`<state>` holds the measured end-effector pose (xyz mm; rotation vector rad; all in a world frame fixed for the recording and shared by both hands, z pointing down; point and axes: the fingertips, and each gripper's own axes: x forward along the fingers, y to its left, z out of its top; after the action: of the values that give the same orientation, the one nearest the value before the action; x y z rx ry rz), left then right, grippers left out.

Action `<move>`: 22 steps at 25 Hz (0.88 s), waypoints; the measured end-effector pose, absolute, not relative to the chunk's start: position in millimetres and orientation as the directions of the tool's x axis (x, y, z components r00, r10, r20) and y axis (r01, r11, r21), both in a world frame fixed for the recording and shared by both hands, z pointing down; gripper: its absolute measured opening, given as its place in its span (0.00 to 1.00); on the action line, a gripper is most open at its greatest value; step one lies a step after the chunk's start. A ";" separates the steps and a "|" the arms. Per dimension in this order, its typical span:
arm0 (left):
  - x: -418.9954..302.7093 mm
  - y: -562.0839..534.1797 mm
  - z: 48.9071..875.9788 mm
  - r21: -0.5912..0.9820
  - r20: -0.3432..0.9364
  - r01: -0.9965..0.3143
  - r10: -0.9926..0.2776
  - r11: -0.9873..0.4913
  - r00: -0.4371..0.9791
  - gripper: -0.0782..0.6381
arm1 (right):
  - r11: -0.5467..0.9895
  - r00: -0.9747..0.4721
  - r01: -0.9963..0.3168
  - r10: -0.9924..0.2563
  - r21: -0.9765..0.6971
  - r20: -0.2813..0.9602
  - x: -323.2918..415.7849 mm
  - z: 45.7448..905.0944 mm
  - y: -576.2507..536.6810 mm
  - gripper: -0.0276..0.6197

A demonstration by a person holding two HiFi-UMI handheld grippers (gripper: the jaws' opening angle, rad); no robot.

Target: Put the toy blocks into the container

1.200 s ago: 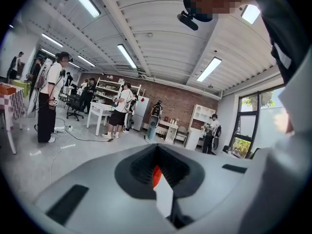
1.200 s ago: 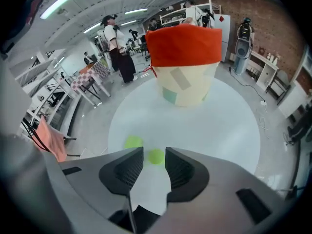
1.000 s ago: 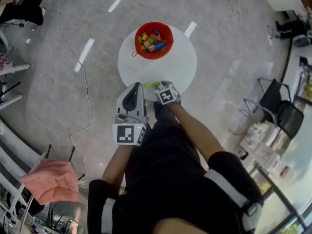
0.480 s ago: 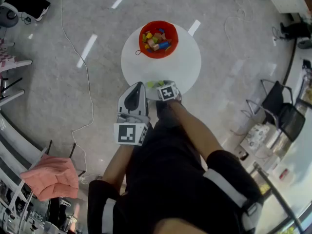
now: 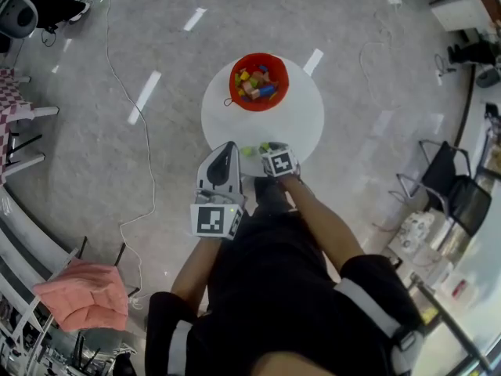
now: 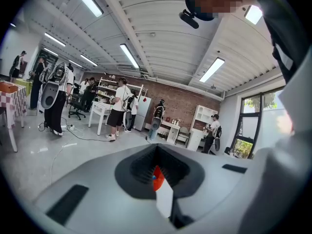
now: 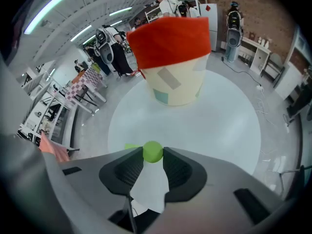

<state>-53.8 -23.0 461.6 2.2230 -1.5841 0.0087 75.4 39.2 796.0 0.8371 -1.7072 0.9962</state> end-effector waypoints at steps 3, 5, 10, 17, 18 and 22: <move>-55.1 -25.8 457.4 0.315 0.226 -0.909 -0.908 -0.273 0.352 0.09 | 0.452 -0.353 -0.857 -0.163 -0.249 0.921 73.3 765.4 18.9 0.23; -55.5 -26.8 454.3 0.311 0.215 -0.910 -0.912 -0.275 0.349 0.09 | 0.475 -0.377 -0.847 -0.217 -0.240 0.900 72.6 743.3 6.8 0.23; -56.0 -26.3 446.6 0.303 0.208 -0.913 -0.917 -0.272 0.342 0.09 | 0.535 -0.424 -0.826 -0.387 -0.175 0.819 73.7 687.1 -30.2 0.23; -60.0 -23.1 440.7 0.281 0.196 -0.920 -0.923 -0.272 0.332 0.09 | 0.560 -0.478 -0.820 -0.552 -0.122 0.684 57.9 623.8 -103.6 0.23; -61.3 -22.7 440.9 0.281 0.197 -0.921 -0.924 -0.268 0.329 0.09 | 0.561 -0.477 -0.820 -0.562 -0.113 0.676 55.3 622.2 -114.0 0.23; -63.4 -20.3 441.9 0.284 0.209 -0.923 -0.923 -0.259 0.324 0.09 | 0.545 -0.445 -0.834 -0.564 -0.091 0.696 52.4 637.9 -141.6 0.23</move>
<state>-63.4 -20.3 441.9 2.2430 -1.6437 0.0005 52.4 -141.6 637.9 1.1223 -2.1697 0.5709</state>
